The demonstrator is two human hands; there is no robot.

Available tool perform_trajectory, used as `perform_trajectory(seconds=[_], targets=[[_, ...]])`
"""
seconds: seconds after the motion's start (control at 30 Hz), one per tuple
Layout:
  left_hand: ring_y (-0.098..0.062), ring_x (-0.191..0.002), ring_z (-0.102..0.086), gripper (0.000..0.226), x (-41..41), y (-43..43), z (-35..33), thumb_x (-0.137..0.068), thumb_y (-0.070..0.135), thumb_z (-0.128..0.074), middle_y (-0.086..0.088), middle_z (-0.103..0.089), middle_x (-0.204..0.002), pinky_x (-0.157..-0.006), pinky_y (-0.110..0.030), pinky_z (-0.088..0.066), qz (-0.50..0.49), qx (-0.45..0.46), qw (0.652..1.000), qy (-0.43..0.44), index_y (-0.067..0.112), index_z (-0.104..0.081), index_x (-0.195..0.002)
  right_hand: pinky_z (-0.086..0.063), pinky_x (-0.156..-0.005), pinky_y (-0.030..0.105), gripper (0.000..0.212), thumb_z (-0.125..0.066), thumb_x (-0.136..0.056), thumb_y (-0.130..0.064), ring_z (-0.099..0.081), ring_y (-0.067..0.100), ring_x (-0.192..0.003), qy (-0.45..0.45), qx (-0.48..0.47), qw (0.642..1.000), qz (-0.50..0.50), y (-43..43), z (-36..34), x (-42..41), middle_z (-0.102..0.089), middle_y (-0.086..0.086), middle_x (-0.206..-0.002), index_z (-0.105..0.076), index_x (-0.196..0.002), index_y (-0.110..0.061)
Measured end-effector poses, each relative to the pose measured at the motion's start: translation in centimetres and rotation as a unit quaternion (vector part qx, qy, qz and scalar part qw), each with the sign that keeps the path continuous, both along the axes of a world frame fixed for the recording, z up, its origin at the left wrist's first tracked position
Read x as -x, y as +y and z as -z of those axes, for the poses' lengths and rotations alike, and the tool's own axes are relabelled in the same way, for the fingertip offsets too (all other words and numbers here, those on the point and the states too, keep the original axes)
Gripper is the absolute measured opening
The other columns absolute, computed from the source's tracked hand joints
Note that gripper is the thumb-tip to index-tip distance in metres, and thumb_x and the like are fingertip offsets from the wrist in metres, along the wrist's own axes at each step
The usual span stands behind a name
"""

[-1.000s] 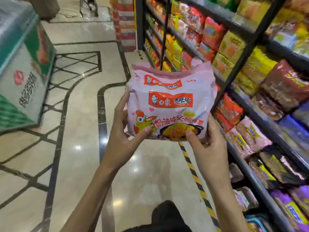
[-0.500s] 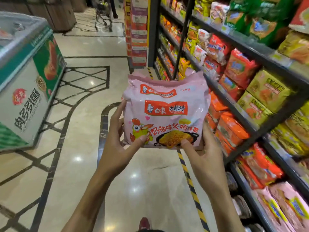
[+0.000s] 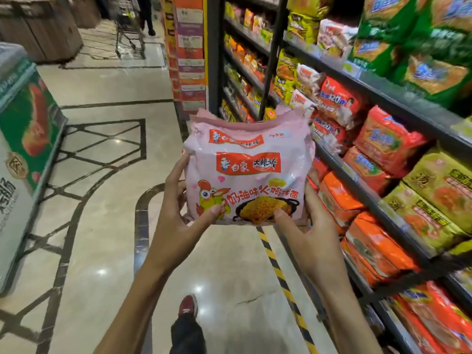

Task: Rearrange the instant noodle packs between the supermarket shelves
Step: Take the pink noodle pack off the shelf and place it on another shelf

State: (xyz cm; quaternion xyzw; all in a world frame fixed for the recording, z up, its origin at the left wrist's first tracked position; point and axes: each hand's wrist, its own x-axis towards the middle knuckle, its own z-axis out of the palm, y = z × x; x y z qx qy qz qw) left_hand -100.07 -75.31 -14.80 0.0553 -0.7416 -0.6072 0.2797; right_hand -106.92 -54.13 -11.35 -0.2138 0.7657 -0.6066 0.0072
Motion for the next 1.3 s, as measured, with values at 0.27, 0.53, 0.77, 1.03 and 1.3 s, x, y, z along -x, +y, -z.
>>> perform_trajectory(seconds=[0.27,0.53,0.77,1.03,1.3], targets=[[-0.014,-0.128,-0.060,0.094,14.6,-10.8,-1.2,-0.081,0.023,-0.080,0.002,-0.049,-0.151,-0.089,-0.035,-0.062,0.091,-0.010,0.996,0.014,0.057,-0.026,-0.149,-0.059,-0.080,0.027,0.059,-0.064,-0.094,-0.008,-0.069,0.011,-0.104,0.009,0.010,0.995,0.099,-10.0,-1.2,10.9,-0.071,-0.012,-0.118,-0.047,-0.147,-0.030],[-0.017,-0.129,-0.058,0.093,26.3,-19.0,-1.7,-0.082,0.024,-0.080,-0.001,-0.050,-0.145,-0.085,-0.041,-0.063,0.139,0.008,0.990,0.000,0.047,-0.026,-0.153,-0.053,-0.097,0.030,0.062,-0.067,-0.094,-0.013,-0.062,0.001,-0.117,0.020,0.002,0.986,0.167,-17.2,-1.1,20.3,-0.064,-0.017,-0.132,-0.044,-0.150,-0.027],[-0.022,-0.130,-0.057,0.093,37.9,-23.3,-1.2,-0.079,0.038,-0.080,-0.002,-0.048,-0.147,-0.088,-0.044,-0.062,0.164,0.033,0.986,-0.008,0.048,-0.025,-0.153,-0.055,-0.097,0.036,0.065,-0.077,-0.086,-0.012,-0.061,-0.002,-0.119,0.001,0.029,0.978,0.205,-21.2,0.1,30.7,-0.065,-0.018,-0.129,-0.052,-0.144,-0.028],[-0.008,-0.137,-0.051,0.091,54.4,-24.7,-3.2,-0.084,0.014,-0.080,0.015,-0.036,-0.158,-0.093,-0.042,-0.060,0.216,0.025,0.975,0.048,0.049,-0.030,-0.152,-0.043,-0.110,0.049,0.096,-0.075,-0.087,-0.014,-0.047,0.006,-0.137,0.007,0.055,0.959,0.276,-24.1,-1.9,44.4,-0.046,-0.018,-0.151,-0.020,-0.143,-0.068],[-0.024,-0.139,-0.051,0.093,67.5,-25.5,-4.6,-0.081,0.018,-0.082,0.003,-0.040,-0.158,-0.100,-0.049,-0.056,0.283,-0.010,0.956,0.074,0.054,-0.032,-0.150,-0.051,-0.098,0.044,0.090,-0.072,-0.088,-0.021,-0.058,0.012,-0.100,0.065,-0.068,0.938,0.332,-24.8,-4.5,53.5,-0.032,-0.039,-0.149,-0.019,-0.139,-0.074]])
